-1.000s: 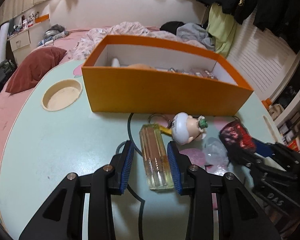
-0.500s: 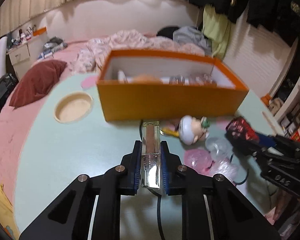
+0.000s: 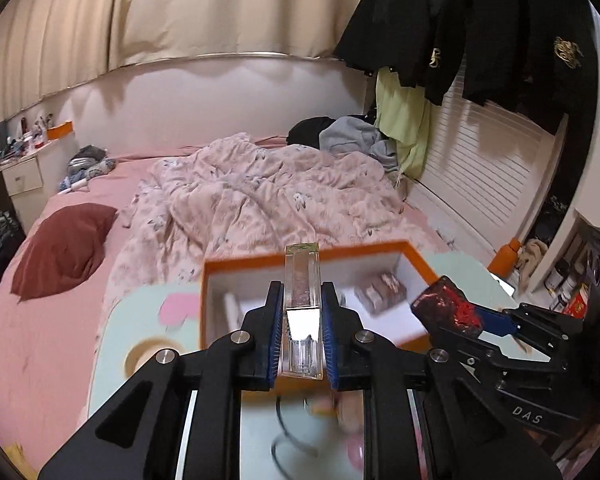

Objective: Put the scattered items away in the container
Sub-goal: 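Lower the dark red block and gold bottle into the orange box and release both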

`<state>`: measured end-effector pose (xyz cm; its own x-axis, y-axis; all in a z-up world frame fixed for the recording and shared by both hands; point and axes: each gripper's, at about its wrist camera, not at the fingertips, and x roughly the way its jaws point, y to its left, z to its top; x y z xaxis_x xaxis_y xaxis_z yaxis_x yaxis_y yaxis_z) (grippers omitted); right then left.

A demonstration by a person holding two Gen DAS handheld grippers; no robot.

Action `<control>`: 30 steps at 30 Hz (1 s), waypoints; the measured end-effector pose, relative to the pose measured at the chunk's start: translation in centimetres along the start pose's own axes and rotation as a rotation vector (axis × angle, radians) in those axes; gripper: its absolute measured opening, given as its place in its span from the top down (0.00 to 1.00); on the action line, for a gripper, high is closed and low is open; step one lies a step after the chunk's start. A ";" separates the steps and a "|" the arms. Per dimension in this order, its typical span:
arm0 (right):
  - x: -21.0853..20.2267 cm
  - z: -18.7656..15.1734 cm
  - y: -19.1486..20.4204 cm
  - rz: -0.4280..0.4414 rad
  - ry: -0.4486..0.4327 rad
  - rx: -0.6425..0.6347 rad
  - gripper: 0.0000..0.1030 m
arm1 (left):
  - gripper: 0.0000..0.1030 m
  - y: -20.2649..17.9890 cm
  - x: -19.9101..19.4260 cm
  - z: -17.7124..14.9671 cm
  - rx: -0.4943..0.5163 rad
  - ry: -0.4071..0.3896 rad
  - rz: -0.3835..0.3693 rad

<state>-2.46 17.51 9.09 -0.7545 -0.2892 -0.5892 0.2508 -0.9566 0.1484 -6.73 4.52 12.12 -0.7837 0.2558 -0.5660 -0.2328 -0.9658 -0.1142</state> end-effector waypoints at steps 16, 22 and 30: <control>4.9 0.6 -2.2 -0.062 -0.045 0.097 0.63 | 0.82 2.8 7.2 -1.9 -0.124 0.044 -0.071; 5.4 0.5 -2.1 -0.070 -0.039 0.084 0.63 | 0.82 2.4 7.6 -2.3 -0.103 0.065 -0.069; 4.8 0.5 -2.3 -0.067 -0.100 0.094 0.50 | 0.74 2.9 7.1 -2.3 -0.133 0.029 -0.077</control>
<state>-6.91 18.31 6.31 -0.8255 -0.2222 -0.5188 0.1437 -0.9717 0.1875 -11.68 3.44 5.90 -0.7493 0.3296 -0.5744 -0.2112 -0.9410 -0.2644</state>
